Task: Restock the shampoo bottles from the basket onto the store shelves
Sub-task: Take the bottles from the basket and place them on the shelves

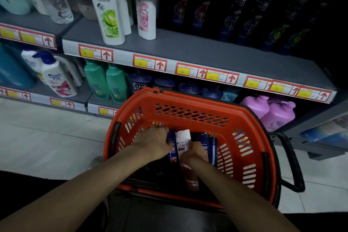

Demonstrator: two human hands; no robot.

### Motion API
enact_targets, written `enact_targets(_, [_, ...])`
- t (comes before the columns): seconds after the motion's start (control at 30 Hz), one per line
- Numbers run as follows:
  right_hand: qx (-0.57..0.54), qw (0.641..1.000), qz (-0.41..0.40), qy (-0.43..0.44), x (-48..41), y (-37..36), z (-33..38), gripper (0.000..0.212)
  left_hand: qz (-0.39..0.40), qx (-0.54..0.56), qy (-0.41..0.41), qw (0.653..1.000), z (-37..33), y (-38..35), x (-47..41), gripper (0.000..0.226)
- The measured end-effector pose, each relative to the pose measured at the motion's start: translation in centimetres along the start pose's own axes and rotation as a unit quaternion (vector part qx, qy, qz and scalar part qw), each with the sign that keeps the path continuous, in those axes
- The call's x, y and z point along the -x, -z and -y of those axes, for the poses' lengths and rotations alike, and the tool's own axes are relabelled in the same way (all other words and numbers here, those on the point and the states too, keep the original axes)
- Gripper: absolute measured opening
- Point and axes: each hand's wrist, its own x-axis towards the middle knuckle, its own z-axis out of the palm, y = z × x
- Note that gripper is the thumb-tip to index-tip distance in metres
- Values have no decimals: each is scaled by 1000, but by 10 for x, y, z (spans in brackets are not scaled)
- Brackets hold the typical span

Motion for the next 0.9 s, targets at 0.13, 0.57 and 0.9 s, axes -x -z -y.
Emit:
enact_targets(0.13, [-28,999,27,11,3,30,-7,80,7,52,11,999,-3,11,-2,47])
enact_targets(0.57, [-218,956,42,192,62,207,-30,65,-17,393,42,919,-35,21,-21,14])
enact_targets(0.9, [-457,859,106,204,81,227,-29,59,129,710,-13,693,-105,30,-17,50])
